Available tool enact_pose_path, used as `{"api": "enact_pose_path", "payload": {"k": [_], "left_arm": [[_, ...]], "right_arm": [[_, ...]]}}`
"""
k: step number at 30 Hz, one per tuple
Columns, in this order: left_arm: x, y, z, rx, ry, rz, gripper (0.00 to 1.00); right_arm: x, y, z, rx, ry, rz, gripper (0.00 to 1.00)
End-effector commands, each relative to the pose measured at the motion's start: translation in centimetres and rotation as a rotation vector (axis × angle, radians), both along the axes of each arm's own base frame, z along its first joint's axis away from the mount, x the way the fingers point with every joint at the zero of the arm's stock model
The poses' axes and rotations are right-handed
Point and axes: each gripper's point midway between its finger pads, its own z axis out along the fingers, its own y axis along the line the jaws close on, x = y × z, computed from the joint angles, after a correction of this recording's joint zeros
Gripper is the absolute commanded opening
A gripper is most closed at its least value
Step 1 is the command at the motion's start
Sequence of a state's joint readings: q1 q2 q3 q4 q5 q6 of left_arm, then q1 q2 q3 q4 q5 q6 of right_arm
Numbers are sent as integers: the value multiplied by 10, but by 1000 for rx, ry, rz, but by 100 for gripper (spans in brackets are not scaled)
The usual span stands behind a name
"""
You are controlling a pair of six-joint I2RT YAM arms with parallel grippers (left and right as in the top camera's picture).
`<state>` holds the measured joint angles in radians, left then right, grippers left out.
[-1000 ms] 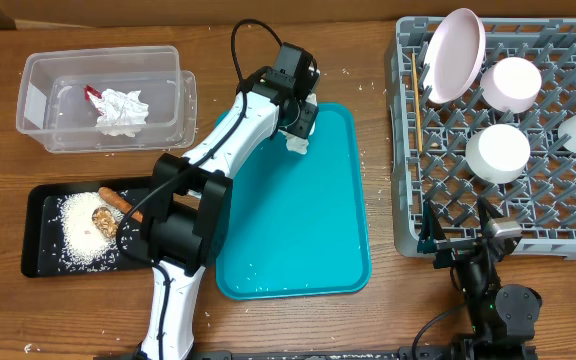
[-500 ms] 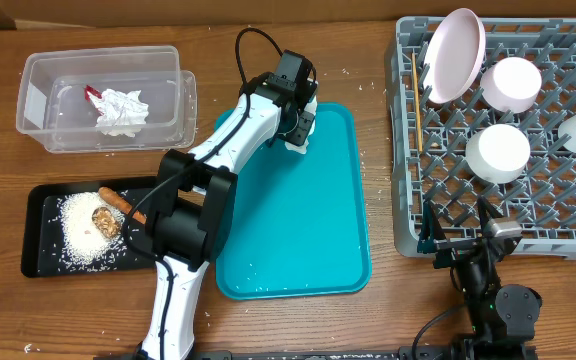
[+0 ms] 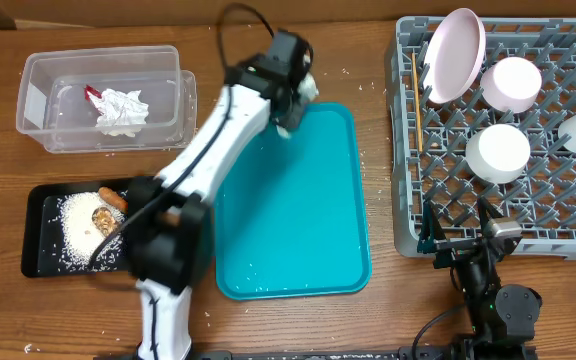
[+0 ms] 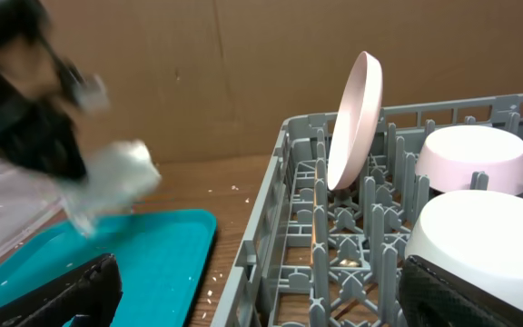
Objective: Sort waste into correct bins and load items into the dishwasher
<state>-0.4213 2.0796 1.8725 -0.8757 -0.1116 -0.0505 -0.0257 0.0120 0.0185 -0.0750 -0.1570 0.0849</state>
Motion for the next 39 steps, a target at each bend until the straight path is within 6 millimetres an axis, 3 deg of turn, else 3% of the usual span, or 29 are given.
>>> {"api": "enact_pose_path", "payload": {"k": [1, 3, 4, 6, 10, 14, 15, 17, 18, 19, 21, 24, 30, 32, 33, 39], "left_arm": [[13, 63, 109, -6, -252, 218, 4], [15, 91, 126, -9, -294, 295, 4], [19, 122, 136, -21, -318, 380, 4], [23, 154, 136, -36, -324, 474, 4], [27, 227, 120, -72, -300, 706, 4], [26, 272, 95, -89, -250, 815, 5], [27, 281, 88, -92, -233, 830, 10], [27, 294, 74, -99, -203, 852, 77], [27, 299, 68, -98, -191, 863, 100], [27, 305, 62, -97, -178, 875, 100], [19, 312, 52, -105, -128, 886, 100], [9, 300, 57, -164, -86, 857, 100], [-15, 270, 97, -296, -74, 779, 100], [-32, 266, 112, -296, -66, 779, 100], [-65, 261, 127, -286, -31, 785, 100], [-116, 252, 152, -288, -48, 776, 99]], "right_arm": [[0, 0, -2, -4, -5, -1, 100], [0, 0, -2, -4, -5, -1, 100], [0, 0, -2, -4, -5, -1, 100], [0, 0, -2, -4, -5, -1, 100], [0, 0, -2, -4, -5, -1, 100], [0, 0, -2, -4, -5, -1, 100], [0, 0, -2, -4, -5, -1, 100], [0, 0, -2, -4, -5, -1, 100], [0, 0, -2, -4, -5, -1, 100], [0, 0, -2, -4, -5, -1, 100], [0, 0, -2, -4, -5, -1, 100], [0, 0, -2, -4, -5, -1, 100], [0, 0, -2, -4, -5, -1, 100], [0, 0, -2, -4, -5, -1, 100], [0, 0, -2, -4, -5, -1, 100], [0, 0, -2, -4, -5, -1, 100]]}}
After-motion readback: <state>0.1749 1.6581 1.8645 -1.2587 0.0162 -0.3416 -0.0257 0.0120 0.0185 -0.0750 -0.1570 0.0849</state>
